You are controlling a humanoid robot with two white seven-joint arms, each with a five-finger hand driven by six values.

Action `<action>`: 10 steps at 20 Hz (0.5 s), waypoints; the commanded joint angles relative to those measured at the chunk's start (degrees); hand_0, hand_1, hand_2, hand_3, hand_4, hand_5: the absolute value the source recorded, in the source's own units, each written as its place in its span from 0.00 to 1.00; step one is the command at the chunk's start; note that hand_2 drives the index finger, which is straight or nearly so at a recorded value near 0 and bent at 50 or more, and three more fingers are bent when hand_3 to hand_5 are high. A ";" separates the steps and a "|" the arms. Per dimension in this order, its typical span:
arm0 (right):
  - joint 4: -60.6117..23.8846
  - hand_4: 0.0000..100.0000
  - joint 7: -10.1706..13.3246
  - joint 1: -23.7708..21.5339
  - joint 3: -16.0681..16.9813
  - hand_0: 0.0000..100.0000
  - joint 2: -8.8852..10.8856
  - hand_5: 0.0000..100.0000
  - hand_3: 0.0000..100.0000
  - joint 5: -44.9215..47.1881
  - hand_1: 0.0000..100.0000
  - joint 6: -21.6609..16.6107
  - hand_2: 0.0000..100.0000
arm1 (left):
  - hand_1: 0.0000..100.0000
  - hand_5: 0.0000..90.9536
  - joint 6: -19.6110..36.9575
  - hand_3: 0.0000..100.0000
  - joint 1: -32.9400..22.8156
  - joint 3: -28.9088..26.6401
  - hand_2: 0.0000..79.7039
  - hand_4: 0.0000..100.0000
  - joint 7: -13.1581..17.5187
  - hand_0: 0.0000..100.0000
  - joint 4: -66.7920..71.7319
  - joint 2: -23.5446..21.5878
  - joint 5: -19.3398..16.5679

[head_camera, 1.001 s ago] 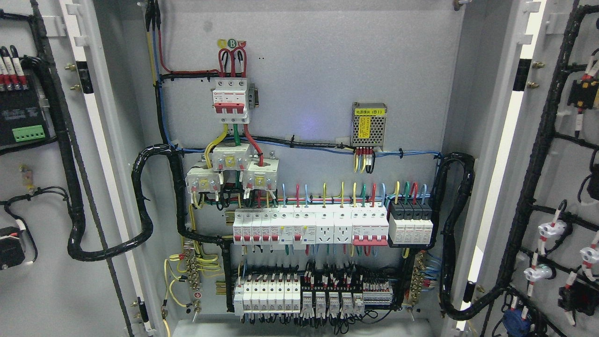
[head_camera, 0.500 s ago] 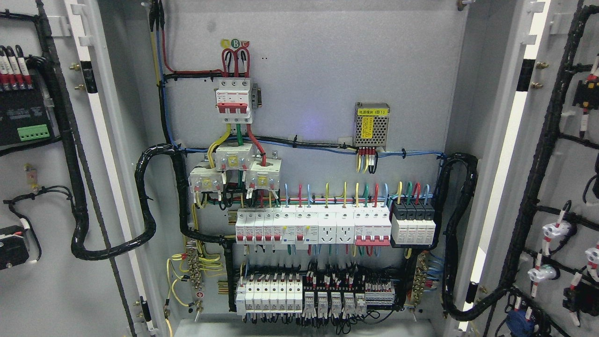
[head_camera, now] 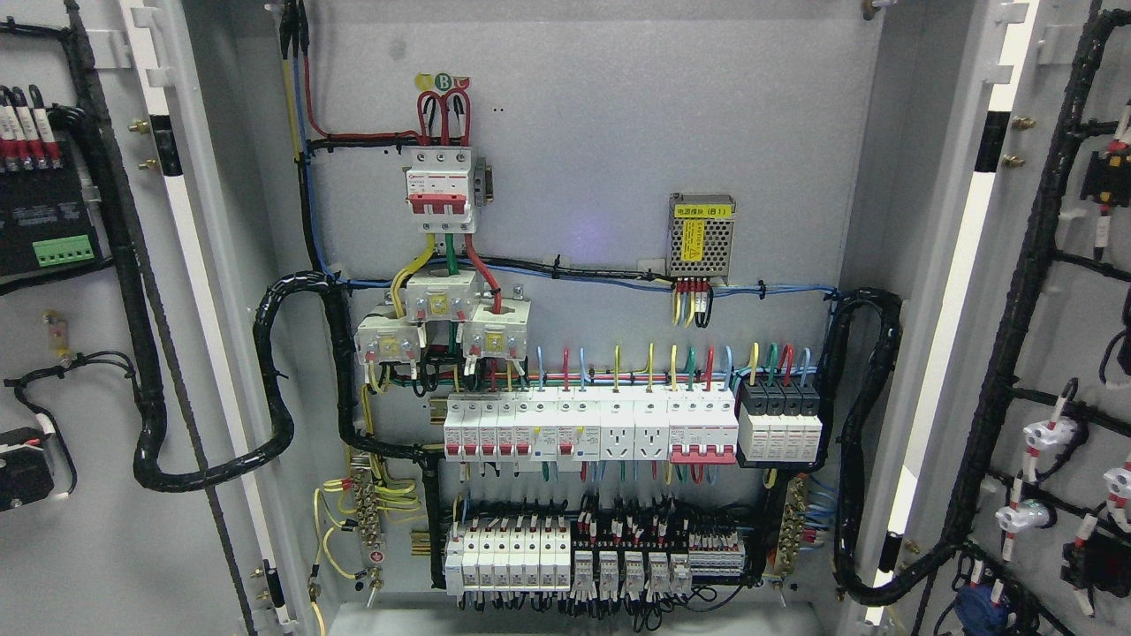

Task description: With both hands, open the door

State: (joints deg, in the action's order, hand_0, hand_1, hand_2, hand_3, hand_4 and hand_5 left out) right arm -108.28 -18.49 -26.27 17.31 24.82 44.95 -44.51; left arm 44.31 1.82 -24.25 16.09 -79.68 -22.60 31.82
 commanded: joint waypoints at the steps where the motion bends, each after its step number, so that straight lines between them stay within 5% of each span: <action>1: -1.32 0.00 -0.23 0.60 -3.86 0.12 1.36 0.00 0.00 0.05 0.39 -0.05 0.00 | 0.39 0.00 9.15 0.00 -3.22 4.38 0.00 0.00 0.17 0.12 -12.59 5.81 -0.44; 4: -1.58 0.00 -0.23 1.47 -5.17 0.12 2.24 0.00 0.00 0.05 0.39 -0.05 0.00 | 0.39 0.00 2.38 0.00 -5.94 6.57 0.00 0.00 0.26 0.12 -18.57 10.28 -1.66; 10: -1.50 0.00 -0.32 4.55 -12.72 0.12 3.12 0.00 0.00 -0.13 0.39 0.03 0.00 | 0.39 0.00 -2.29 0.00 -13.93 13.51 0.00 0.00 0.08 0.12 -26.22 19.95 -11.94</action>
State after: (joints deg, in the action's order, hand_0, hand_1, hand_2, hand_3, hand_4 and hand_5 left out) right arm -109.20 -18.75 -23.67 12.74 26.34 44.95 -44.58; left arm 44.51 -5.84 -19.02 16.38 -92.27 -14.56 26.52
